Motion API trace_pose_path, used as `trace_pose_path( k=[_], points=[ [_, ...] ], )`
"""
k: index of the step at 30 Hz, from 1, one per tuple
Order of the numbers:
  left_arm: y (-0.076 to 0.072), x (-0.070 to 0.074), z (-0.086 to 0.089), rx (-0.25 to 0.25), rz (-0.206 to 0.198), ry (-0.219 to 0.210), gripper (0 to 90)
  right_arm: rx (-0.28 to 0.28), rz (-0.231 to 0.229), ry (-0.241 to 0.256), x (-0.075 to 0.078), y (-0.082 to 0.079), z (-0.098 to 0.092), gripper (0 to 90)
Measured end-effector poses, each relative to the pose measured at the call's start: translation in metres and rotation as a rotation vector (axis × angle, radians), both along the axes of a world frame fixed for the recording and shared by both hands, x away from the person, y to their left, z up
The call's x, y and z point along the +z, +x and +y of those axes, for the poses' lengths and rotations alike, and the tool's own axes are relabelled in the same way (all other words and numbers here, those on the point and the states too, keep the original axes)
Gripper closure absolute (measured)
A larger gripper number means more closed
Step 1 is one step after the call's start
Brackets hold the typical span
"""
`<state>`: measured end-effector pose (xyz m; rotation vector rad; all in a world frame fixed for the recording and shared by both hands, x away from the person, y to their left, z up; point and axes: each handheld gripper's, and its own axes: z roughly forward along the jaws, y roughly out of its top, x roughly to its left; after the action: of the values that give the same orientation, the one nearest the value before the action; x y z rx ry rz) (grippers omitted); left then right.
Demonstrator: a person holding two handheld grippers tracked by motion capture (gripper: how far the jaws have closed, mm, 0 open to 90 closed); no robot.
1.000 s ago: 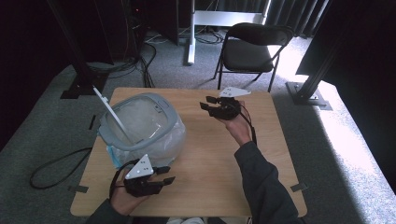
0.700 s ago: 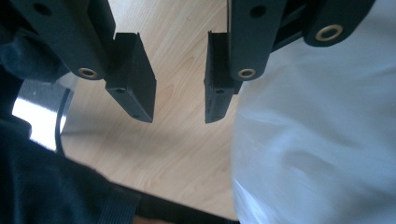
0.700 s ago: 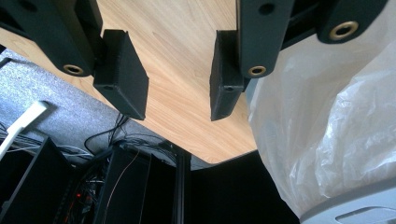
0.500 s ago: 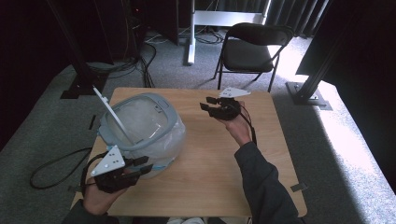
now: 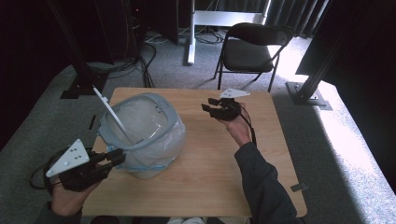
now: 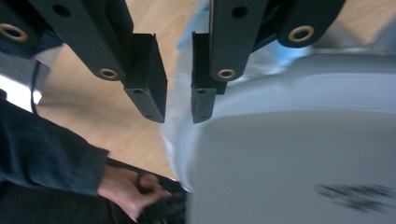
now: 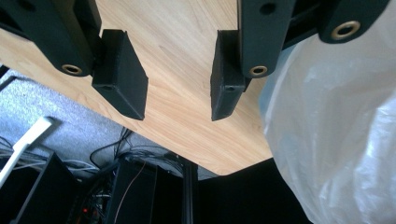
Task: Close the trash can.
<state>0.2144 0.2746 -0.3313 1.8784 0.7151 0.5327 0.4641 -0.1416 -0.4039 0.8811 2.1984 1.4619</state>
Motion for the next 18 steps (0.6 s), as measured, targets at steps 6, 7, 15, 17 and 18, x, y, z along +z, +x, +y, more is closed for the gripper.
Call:
trace_pose_path(
  k=[6,7,15,17,18],
  points=[
    [0.007,0.010,0.013,0.049,-0.029,0.019,80.7,-0.001,0.008,-0.024,-0.007,0.000,0.000,55.5],
    [0.009,0.013,0.016,0.063,-0.041,0.016,82.0,-0.004,0.008,-0.025,-0.008,-0.002,-0.002,55.5],
    [0.025,0.024,0.031,0.096,-0.076,-0.047,90.0,-0.009,0.004,-0.022,-0.006,-0.004,-0.005,55.5],
    [0.031,0.027,0.034,0.103,-0.082,-0.070,90.0,-0.008,0.005,-0.021,-0.007,-0.005,-0.005,55.5],
    [0.033,0.028,0.034,0.104,-0.089,-0.082,90.0,-0.008,0.005,-0.024,-0.008,-0.005,-0.006,55.5]
  ],
)
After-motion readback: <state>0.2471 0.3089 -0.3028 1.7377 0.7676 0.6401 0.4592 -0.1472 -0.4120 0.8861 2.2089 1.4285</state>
